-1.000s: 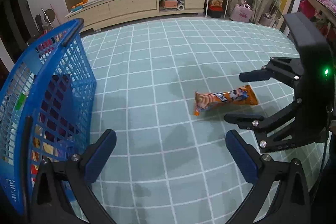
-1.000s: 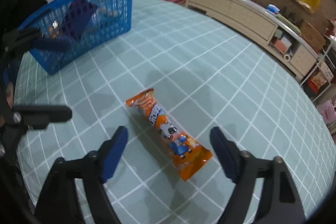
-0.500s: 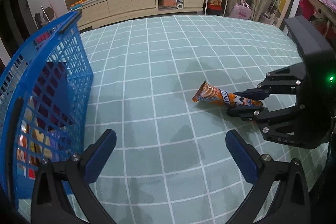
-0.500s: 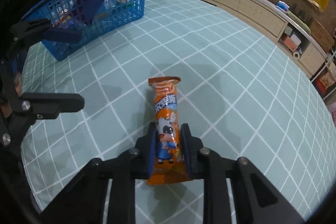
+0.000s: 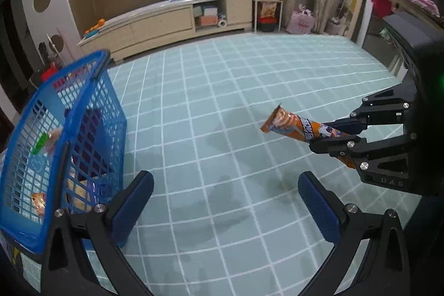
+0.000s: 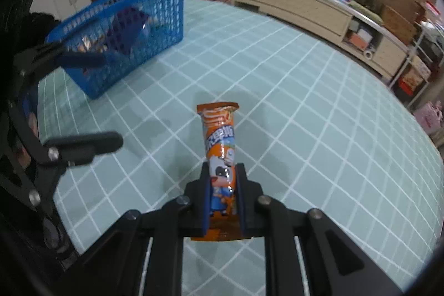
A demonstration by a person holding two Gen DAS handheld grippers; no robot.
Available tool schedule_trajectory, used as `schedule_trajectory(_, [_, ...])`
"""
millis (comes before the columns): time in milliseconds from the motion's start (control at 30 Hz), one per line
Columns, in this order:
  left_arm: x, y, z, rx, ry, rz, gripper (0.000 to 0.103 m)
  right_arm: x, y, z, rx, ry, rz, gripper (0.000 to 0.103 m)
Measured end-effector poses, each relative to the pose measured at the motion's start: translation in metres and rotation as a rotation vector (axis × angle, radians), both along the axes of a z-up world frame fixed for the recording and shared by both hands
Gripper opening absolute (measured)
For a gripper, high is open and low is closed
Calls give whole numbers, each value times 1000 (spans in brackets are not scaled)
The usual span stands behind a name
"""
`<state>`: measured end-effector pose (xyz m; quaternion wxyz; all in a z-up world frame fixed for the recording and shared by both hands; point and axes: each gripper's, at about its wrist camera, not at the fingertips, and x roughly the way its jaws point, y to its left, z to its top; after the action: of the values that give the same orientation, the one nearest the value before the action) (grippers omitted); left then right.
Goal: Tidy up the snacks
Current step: 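Carry the orange candy bar with the right tool over the basket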
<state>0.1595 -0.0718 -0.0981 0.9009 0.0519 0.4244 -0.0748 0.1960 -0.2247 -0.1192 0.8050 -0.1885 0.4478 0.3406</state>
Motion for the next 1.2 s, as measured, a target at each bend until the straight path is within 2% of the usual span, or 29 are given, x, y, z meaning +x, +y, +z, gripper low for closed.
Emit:
schedule_trajectory(200, [-12, -4, 30, -31, -58, -30, 103, -17, -6, 38, 56, -34, -53, 19])
schedule_trajectory(300, [-17, -2, 42, -19, -79, -44, 103, -26, -4, 54, 70, -55, -63, 19])
schedule_trajectory(600, [-30, 24, 80, -17, -145, -59, 103, -47, 14, 94, 83, -113, -96, 19])
schedule_trajectory(933, [-40, 66, 113, -26, -204, -44, 103, -56, 61, 133, 133, -151, -97, 19])
schedule_trajectory(1200, [-50, 121, 121, -56, -202, 38, 103, -58, 112, 137, 133, -145, -67, 19])
